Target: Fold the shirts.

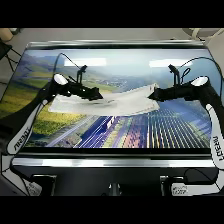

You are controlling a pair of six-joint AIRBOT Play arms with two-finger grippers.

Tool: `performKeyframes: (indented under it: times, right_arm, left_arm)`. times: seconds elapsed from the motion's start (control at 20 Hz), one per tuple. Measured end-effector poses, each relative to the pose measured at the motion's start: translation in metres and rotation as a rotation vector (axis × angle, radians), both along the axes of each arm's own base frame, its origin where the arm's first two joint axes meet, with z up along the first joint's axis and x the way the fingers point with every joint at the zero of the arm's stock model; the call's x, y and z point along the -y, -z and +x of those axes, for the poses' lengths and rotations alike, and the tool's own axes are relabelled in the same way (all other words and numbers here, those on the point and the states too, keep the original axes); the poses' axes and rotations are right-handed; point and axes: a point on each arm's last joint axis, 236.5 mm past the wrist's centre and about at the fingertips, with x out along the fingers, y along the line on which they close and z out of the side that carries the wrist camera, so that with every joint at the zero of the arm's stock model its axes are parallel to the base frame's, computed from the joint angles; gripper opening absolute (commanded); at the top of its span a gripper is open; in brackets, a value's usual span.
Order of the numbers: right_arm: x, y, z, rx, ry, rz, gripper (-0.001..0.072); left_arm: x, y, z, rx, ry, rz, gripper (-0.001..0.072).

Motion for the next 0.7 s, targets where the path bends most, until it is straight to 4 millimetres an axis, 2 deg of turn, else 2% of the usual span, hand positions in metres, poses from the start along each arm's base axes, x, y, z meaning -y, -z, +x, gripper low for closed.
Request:
performKeyframes:
  times: [0.1,0.4,0.55,0.7]
  right_arm:
    - [-0.003,-0.026,-0.008,0.045,-0.021,-0.001,0.0023]
    - [-0.011,-0.098,-0.032,0.172,-0.041,0.000,0.0023]
    - [-0.017,-0.132,-0.046,0.229,-0.043,0.014,0.0023]
    - [-0.021,-0.159,-0.060,0.274,-0.037,0.023,0.0023]
  left_arm:
    - [0.023,0.013,-0.003,-0.033,-0.007,-0.037,0.0029]
    - [0.058,0.048,-0.017,-0.122,-0.015,-0.065,0.0029]
    - [0.093,0.052,-0.035,-0.146,0.009,-0.094,0.0029]
    - [0.135,0.047,-0.047,-0.148,-0.022,-0.157,0.0029]
